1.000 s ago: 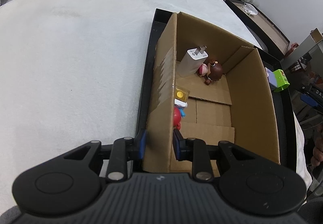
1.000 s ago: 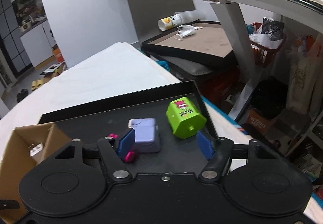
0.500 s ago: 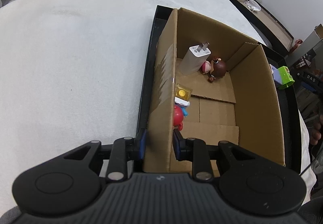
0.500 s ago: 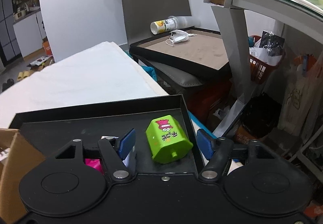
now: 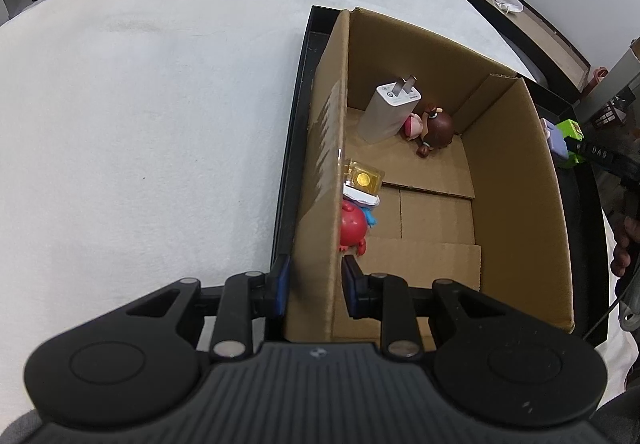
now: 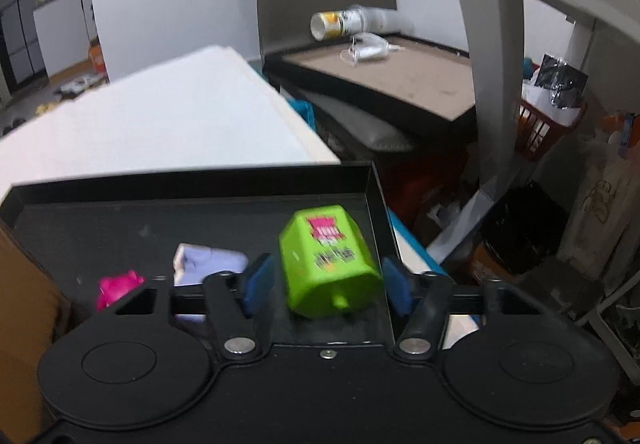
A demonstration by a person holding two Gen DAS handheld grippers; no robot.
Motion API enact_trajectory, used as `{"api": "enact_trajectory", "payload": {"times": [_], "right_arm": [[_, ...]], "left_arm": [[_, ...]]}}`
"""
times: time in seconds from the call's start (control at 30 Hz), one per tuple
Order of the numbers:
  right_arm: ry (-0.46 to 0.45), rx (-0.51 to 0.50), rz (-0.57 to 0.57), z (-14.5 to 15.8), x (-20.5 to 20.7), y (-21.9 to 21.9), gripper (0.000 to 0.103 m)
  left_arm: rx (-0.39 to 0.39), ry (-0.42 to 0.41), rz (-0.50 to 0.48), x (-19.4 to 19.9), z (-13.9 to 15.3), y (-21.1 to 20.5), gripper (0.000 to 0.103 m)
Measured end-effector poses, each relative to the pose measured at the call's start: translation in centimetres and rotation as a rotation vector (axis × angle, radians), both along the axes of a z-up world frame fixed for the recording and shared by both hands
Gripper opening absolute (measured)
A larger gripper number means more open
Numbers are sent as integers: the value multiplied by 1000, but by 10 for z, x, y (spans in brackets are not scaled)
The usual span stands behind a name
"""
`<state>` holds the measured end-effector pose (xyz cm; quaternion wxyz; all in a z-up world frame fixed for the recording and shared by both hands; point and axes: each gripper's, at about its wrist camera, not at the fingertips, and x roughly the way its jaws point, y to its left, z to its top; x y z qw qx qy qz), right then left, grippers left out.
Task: Organize rigid objects
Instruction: 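Move the right gripper to the green cube toy and grasp it, then lift the green cube with the right gripper and carry it over the box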
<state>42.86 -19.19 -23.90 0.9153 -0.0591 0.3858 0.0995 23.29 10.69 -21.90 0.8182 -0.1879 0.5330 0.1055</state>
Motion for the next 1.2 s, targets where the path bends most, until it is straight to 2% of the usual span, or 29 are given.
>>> {"api": "enact_trajectory", "payload": {"times": [0.5,1.2], "right_arm": [[39,-31,52,1,-17,2,52],[109,-242,155,4,-66,26,52]], "left_arm": [[-5,-7,0,-2,0,1,26],[-30,-38,-10,-9,8,8,26]]}}
